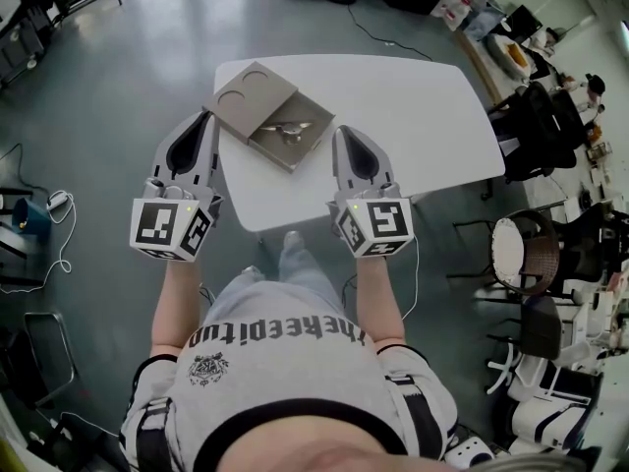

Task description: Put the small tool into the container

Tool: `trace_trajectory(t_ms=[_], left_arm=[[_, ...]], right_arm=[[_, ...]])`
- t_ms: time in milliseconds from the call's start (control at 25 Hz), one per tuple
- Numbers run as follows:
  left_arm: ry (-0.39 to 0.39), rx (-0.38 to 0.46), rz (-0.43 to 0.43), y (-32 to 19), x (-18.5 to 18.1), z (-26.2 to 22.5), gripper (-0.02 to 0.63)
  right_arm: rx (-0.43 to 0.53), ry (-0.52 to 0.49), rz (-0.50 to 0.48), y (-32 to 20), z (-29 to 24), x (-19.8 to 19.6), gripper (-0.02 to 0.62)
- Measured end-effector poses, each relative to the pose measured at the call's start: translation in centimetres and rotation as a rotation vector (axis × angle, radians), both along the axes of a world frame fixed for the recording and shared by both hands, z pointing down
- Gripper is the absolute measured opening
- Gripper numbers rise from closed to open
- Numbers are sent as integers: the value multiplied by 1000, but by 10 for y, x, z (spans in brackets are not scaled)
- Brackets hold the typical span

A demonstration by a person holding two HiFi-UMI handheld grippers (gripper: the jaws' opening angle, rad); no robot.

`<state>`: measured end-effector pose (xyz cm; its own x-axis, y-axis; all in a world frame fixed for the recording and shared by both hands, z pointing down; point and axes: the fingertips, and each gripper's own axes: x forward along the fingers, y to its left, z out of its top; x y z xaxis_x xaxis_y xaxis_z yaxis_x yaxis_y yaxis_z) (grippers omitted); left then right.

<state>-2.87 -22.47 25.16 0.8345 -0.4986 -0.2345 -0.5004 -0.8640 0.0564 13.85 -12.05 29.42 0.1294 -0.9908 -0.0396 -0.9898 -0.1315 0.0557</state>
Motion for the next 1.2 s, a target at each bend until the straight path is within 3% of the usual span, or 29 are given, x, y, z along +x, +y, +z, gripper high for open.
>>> trace_trajectory(t_ms=[1200], left_arm=[[18,-16,-21,2,-32,4,14]], right_arm=[[40,-23,6,3,-3,-22,2]])
